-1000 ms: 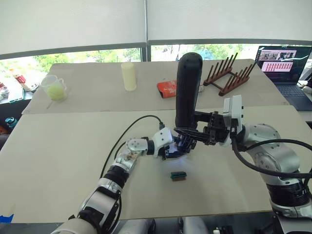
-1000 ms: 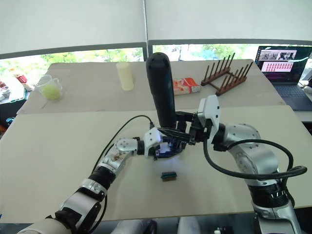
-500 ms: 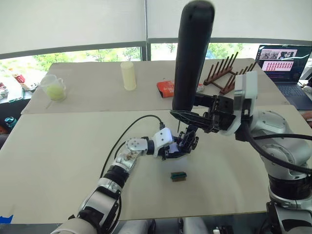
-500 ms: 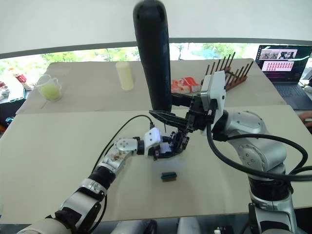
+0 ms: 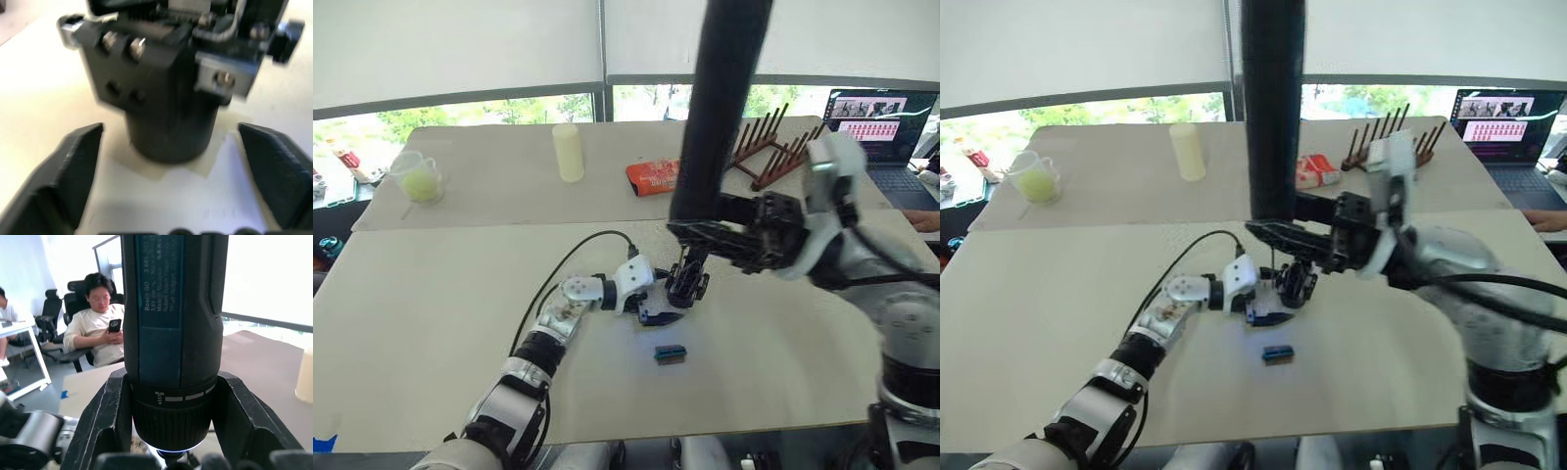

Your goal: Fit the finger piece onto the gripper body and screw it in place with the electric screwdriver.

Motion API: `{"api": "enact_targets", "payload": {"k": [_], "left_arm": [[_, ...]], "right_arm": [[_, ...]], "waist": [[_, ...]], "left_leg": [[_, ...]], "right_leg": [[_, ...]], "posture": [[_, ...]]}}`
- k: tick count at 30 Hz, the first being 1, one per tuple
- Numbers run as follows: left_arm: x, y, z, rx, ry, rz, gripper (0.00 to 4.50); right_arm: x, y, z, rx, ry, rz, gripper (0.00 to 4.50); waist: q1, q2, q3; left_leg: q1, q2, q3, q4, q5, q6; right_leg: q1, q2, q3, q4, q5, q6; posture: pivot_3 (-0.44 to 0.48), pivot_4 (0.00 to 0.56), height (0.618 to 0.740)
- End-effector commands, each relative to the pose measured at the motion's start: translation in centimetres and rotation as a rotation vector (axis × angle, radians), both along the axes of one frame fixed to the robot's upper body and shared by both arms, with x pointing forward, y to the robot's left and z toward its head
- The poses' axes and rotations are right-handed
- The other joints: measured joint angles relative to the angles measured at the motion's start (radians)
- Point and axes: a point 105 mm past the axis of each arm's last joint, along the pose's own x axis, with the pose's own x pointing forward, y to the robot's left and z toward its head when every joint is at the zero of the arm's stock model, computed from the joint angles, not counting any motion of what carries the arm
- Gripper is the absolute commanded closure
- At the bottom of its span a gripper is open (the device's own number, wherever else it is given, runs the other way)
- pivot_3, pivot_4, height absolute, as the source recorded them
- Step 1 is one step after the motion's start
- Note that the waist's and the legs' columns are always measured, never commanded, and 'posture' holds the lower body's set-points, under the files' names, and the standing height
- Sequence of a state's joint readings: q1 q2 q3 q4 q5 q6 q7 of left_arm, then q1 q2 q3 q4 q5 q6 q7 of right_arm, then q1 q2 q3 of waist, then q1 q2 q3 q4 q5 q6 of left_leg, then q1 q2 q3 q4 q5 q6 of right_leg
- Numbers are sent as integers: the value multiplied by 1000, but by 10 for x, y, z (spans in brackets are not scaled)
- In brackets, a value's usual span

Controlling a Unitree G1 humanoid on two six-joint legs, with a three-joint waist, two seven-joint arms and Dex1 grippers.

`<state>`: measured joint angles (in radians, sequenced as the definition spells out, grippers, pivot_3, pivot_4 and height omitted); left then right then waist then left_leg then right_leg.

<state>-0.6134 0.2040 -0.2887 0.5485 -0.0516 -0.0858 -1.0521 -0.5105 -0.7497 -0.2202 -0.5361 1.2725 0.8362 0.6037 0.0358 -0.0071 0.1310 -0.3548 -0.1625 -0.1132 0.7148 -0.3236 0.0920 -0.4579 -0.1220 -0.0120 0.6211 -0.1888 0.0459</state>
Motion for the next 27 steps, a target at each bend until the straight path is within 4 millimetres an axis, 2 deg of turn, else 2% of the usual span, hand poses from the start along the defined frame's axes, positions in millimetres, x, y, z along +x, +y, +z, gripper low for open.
{"api": "enact_targets", "payload": {"k": [1,3,7,10,12,14,18,21,23,27], "left_arm": [[-4,30,9,-5,34,12,0],[-9,44,17,-1,40,-1,0],[-35,80,37,44,68,-77,0],[-49,96,46,89,79,-111,0],[-58,108,49,142,83,-133,0],[-66,119,49,213,77,-155,0],[-68,128,51,243,88,-135,0],[-66,133,51,249,95,-101,0],[-66,134,52,246,104,-86,0],[-69,143,57,251,161,-54,0]], "right_arm": [[-14,-25,21,50,128,19,2600],[-19,-40,18,18,253,15,2600],[-22,-84,-19,-167,594,-126,2600],[-22,-108,-41,-225,748,-217,2600],[-14,-132,-67,-255,876,-331,2600],[-2,-159,-101,-316,989,-481,2600],[11,-178,-135,-364,1073,-566,2600],[30,-189,-150,-389,1032,-644,2600],[31,-193,-155,-454,980,-638,1581],[19,-208,-156,-624,825,-579,285]], "waist": [[-6,0,0],[-10,0,0],[-9,1,0],[-8,2,1],[-6,3,2],[-8,4,2],[-11,8,4],[-19,13,7],[-22,16,9],[-16,17,9]], "left_leg": [[0,1,0,-1,0,0],[0,1,0,-2,0,0],[0,2,0,-3,0,0],[0,2,0,-3,0,1],[0,1,2,-3,0,1],[0,2,3,-3,0,1],[0,2,4,-4,0,1],[0,2,5,-4,0,0],[-1,2,5,-4,0,1],[-1,2,3,-4,-1,1]], "right_leg": [[0,0,0,-1,0,0],[-1,0,0,-1,0,0],[1,0,0,-5,0,0],[1,0,-1,-7,0,-1],[2,0,0,-8,0,-1],[2,0,0,-8,1,-1],[1,0,0,-8,1,-1],[1,0,0,-8,1,-1],[0,-1,0,-8,1,-1],[0,0,-2,-8,1,-1]], "posture": [[0,150,740],[0,150,740],[0,150,740],[0,150,740],[0,150,740],[0,150,740],[0,150,740],[0,150,740],[0,150,740],[0,150,740]]}}
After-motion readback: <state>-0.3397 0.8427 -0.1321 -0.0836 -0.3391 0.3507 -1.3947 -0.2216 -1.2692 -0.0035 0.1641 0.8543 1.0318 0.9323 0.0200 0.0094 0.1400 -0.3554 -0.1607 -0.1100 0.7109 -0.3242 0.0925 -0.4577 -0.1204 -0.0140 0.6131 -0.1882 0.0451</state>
